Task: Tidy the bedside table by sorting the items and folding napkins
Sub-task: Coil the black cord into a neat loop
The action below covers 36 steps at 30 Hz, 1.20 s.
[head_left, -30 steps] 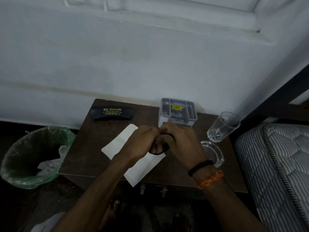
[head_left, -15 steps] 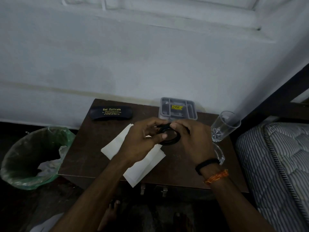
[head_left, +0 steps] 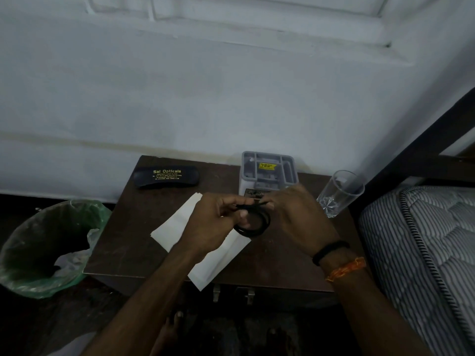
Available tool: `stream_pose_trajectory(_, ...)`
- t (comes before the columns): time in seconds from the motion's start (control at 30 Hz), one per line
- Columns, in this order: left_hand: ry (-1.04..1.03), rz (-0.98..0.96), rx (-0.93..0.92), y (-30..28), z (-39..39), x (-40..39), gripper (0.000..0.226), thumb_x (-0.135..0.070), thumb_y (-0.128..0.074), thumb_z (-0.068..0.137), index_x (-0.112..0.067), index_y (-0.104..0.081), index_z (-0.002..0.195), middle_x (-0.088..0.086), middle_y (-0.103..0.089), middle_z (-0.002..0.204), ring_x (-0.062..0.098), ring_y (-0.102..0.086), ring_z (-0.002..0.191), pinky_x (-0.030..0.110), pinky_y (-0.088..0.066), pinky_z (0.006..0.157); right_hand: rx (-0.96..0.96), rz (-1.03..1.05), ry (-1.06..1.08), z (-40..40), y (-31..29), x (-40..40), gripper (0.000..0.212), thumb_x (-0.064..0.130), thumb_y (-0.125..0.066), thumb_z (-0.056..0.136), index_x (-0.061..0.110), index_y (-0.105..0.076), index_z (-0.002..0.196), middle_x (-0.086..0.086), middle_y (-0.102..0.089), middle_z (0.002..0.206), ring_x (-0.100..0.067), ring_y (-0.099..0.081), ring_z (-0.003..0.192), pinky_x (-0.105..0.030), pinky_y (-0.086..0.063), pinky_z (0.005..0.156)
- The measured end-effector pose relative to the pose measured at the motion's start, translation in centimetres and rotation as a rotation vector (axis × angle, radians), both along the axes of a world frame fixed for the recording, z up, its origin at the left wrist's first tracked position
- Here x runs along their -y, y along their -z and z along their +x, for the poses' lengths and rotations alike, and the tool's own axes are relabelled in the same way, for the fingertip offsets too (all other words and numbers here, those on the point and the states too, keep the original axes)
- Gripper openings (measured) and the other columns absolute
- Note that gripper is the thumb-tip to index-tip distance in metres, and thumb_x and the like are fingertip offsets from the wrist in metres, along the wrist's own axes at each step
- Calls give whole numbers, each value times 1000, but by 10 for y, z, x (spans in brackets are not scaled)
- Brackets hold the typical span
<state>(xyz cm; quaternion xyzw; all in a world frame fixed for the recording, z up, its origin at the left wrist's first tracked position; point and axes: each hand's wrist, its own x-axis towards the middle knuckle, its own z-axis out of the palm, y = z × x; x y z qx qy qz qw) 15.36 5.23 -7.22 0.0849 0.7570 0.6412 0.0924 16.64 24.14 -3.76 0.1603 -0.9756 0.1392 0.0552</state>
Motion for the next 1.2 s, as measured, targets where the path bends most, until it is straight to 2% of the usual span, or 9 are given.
stream_pose_trajectory(0.1,49,147,65,-2,0,1,31,6,-63,88,-5,-70,116,10,-77,97,22,-74,90,36,-59,86,-29,127,84,-2,-1,-5,21,33,-51,99,34,-67,114,15,-64,115,-19,-43,117,-36,-38,94)
stream_pose_trajectory(0.27,39,344,144,-2,-3,6,31,8,-60,88,-2,-69,116,10,-76,85,18,-72,78,32,-59,76,2,22,101,-1,1,-5,17,24,-53,98,20,-65,109,-1,-70,100,-23,-64,94,-34,-49,79)
stream_pose_trajectory(0.47,-19,272,8,-4,2,-4,34,8,-60,89,-3,-66,121,16,-76,90,18,-73,78,27,-59,77,-81,-555,287,-4,3,3,9,18,-57,97,14,-66,96,-1,-71,86,-16,-69,79,-30,-57,67)
stream_pose_trajectory(0.63,-96,169,-80,-4,4,-8,33,4,-63,89,-7,-68,120,11,-77,97,22,-75,84,35,-60,86,203,-962,406,-7,12,5,9,13,-59,96,16,-68,95,-11,-72,96,-28,-73,84,-43,-62,67)
stream_pose_trajectory(0.8,-49,182,-6,-3,4,-9,36,7,-61,89,-11,-67,120,13,-76,102,30,-73,90,48,-58,88,119,-904,429,-7,14,6,15,13,-54,97,18,-67,99,-7,-72,95,-27,-70,89,-51,-59,78)
stream_pose_trajectory(0.87,-55,188,-4,-2,4,-9,35,6,-61,89,-10,-67,120,13,-76,102,28,-73,92,49,-58,89,213,-1032,455,-6,14,7,14,10,-54,97,16,-67,98,-12,-73,98,-32,-71,90,-50,-60,75)
stream_pose_trajectory(0.97,-115,164,-22,1,4,-9,31,1,-64,89,-7,-69,118,10,-75,107,23,-72,100,50,-56,93,485,-1264,444,-2,10,11,14,6,-59,95,12,-64,106,-15,-73,102,-29,-75,82,-36,-61,63)
stream_pose_trajectory(1.03,-157,138,-57,2,4,-9,30,-1,-65,89,-8,-70,118,8,-75,109,21,-70,105,50,-54,96,553,-1300,421,-2,8,12,18,3,-57,94,11,-64,109,-15,-74,102,-28,-75,80,-32,-60,63)
stream_pose_trajectory(1.2,-261,-93,-301,1,5,-8,31,-5,-67,89,-19,-71,117,-5,-75,109,7,-67,106,30,-56,93,575,-1268,385,-3,4,16,27,29,-52,98,17,-70,115,-8,-74,108,-23,-70,101,-38,-58,86)
